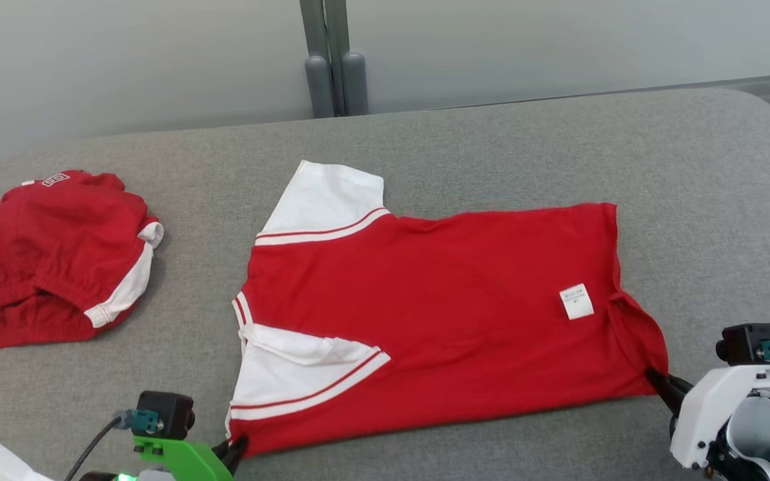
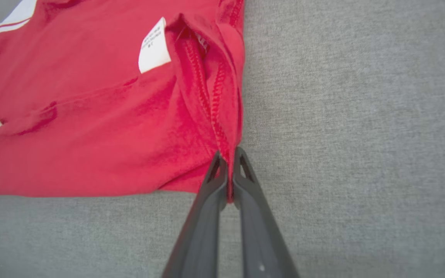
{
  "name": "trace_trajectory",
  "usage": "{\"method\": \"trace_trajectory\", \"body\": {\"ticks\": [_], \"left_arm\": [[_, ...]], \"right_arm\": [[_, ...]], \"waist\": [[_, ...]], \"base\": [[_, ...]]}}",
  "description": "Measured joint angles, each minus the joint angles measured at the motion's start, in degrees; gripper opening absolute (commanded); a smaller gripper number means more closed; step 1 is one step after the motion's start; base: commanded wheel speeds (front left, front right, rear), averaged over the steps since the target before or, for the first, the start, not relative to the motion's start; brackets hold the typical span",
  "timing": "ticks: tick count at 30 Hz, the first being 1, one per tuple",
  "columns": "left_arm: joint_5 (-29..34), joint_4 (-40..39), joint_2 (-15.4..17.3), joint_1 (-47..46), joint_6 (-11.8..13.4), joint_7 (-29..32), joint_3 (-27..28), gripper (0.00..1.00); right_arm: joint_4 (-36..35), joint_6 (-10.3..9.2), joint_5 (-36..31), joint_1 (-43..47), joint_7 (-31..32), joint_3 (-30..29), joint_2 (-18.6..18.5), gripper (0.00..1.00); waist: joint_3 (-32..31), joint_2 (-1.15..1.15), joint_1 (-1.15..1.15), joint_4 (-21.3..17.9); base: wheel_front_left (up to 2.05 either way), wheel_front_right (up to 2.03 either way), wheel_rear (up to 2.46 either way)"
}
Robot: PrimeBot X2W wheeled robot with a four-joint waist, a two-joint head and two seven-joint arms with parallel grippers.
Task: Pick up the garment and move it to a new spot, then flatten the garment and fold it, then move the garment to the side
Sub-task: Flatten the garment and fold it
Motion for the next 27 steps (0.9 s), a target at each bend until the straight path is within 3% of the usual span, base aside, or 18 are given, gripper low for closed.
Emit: {"method": "trace_trajectory", "body": {"ticks": [9, 10, 11, 20, 27], "left_arm": [[-1.7, -9.7, 2.8, 7.7, 4.2, 3.8, -0.3, 0.00], [-2.0, -9.9, 2.9, 8.1, 4.5, 4.0, -0.2, 0.15], [-2.6, -10.0, 2.9, 8.5, 4.5, 4.0, 0.0, 0.98], [-2.4, -10.8, 5.3, 7.9, 4.6, 3.5, 1.5, 1.00], [-0.7, -14.4, 8.0, -4.3, 1.5, 4.2, 5.2, 1.00]], "right_arm": [[-6.6, 0.01, 1.1, 9.6, 7.2, -6.2, 0.0, 0.00], [-7.0, 0.01, 1.1, 10.1, 7.9, -6.7, 0.3, 0.24], [-7.5, 0.01, 0.8, 10.5, 8.0, -7.3, 0.6, 1.00], [-13.2, -0.01, -1.1, 10.7, 8.8, -12.5, 2.6, 1.00], [-18.3, -0.02, 2.3, 3.0, 6.3, -19.5, 5.5, 1.00]], "waist": [[-0.1, 0.00, 0.00, 1.2], [0.1, 0.00, 0.00, 1.1], [0.2, 0.00, 0.00, 1.1], [0.7, 0.00, 0.00, 0.3], [3.0, 0.00, 0.00, -0.2]], "base": [[0.00, 0.00, 0.00], [0.00, 0.00, 0.00], [0.00, 0.00, 0.00], [0.00, 0.00, 0.00], [0.00, 0.00, 0.00]]}}
